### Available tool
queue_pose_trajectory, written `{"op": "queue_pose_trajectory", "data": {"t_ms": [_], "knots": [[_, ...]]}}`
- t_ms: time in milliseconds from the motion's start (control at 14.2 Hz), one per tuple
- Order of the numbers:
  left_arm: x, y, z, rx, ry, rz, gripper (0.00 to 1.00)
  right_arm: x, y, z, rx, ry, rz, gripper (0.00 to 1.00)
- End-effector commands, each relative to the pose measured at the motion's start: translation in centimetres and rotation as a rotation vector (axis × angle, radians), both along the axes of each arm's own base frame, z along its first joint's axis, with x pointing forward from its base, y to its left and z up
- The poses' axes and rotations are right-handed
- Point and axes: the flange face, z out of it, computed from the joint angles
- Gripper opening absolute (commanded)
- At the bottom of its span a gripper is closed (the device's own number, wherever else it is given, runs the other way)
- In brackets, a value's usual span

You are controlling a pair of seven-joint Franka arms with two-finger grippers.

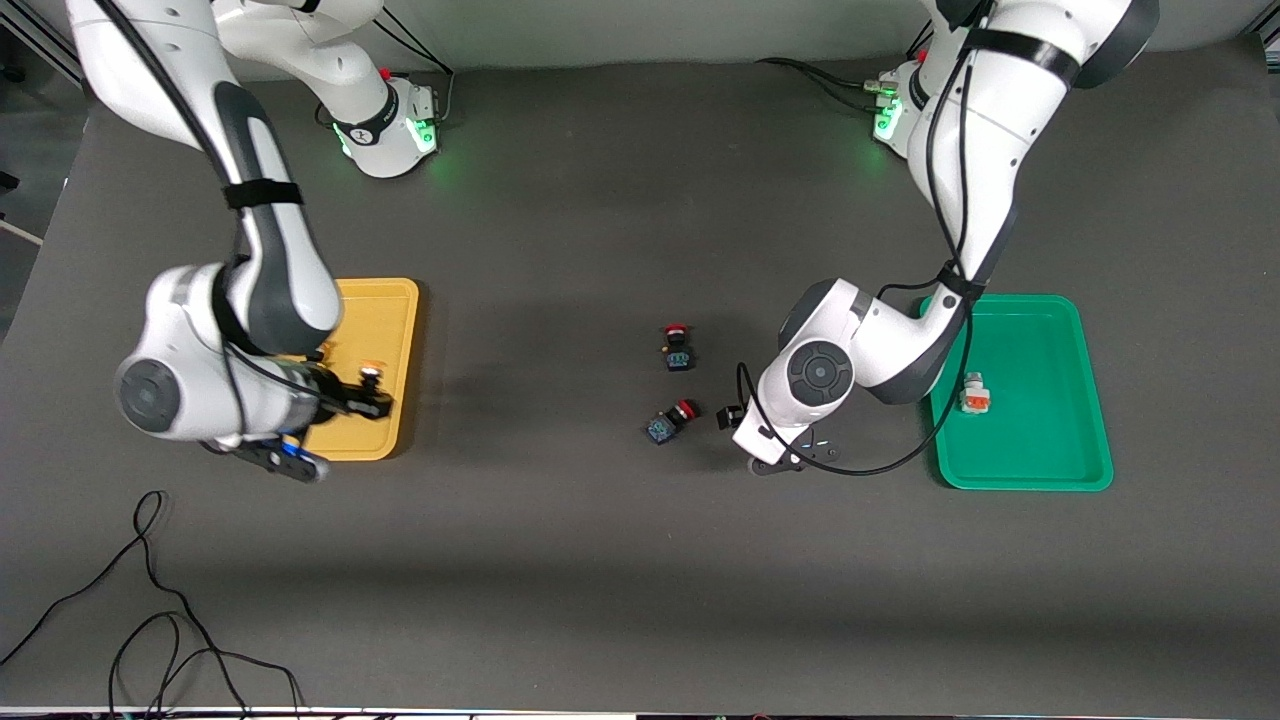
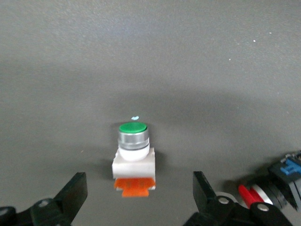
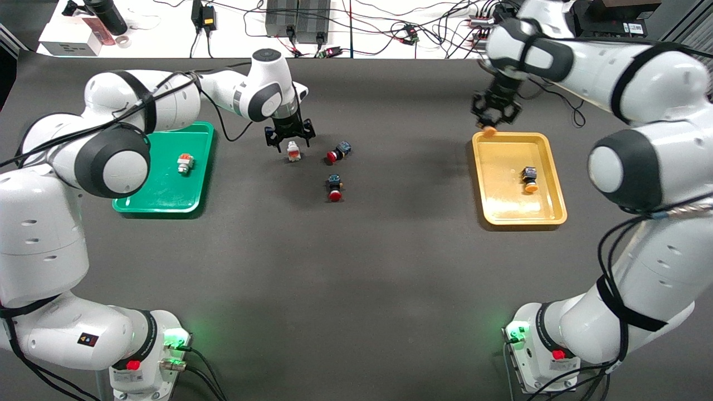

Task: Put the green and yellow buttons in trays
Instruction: 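Grasp another black button with the right gripper while the left gripper grasps a white one, then carry the black button into the yellow tray while the left gripper carries the white button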

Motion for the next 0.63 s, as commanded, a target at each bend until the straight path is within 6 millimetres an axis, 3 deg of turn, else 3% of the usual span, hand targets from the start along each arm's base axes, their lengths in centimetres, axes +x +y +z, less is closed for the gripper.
{"op": "queue_pose_trajectory", "data": {"t_ms": [0, 70, 141, 211, 351, 422, 492, 562], "knots": [[-0.7, -1.1, -1.0, 0.011, -0.020, 0.033, 0.87, -7.3, -6.7, -2.7, 0.051, -0.047, 0.065, 0.00], [-0.5, -0.8, -1.1, 0.018, -0.016, 0.037, 0.53, -8.6, -7.8, -4.2, 0.048, -0.068, 0.082, 0.00], [-0.6, -0.6, -1.1, 0.020, -0.013, 0.040, 0.29, -9.9, -8.2, -5.9, 0.038, -0.096, 0.106, 0.00], [-0.5, -0.6, -0.9, 0.021, -0.013, 0.041, 0.17, -10.7, -8.5, -7.6, 0.010, -0.127, 0.098, 0.00], [-0.4, -0.5, -0.5, 0.023, -0.013, 0.044, 0.14, -10.9, -8.1, -9.1, 0.009, -0.145, 0.067, 0.00], [-0.1, -0.4, 0.0, 0.021, -0.018, 0.048, 0.14, -10.9, -6.8, -9.1, 0.028, -0.153, 0.066, 0.00], [0.1, -0.2, 2.0, 0.030, -0.023, 0.049, 0.14, -10.8, -5.8, -9.0, 0.031, -0.155, 0.078, 0.00], [0.1, 0.1, 4.2, 0.049, -0.011, 0.044, 0.14, -10.8, -5.7, -9.1, 0.033, -0.151, 0.066, 0.15]]}}
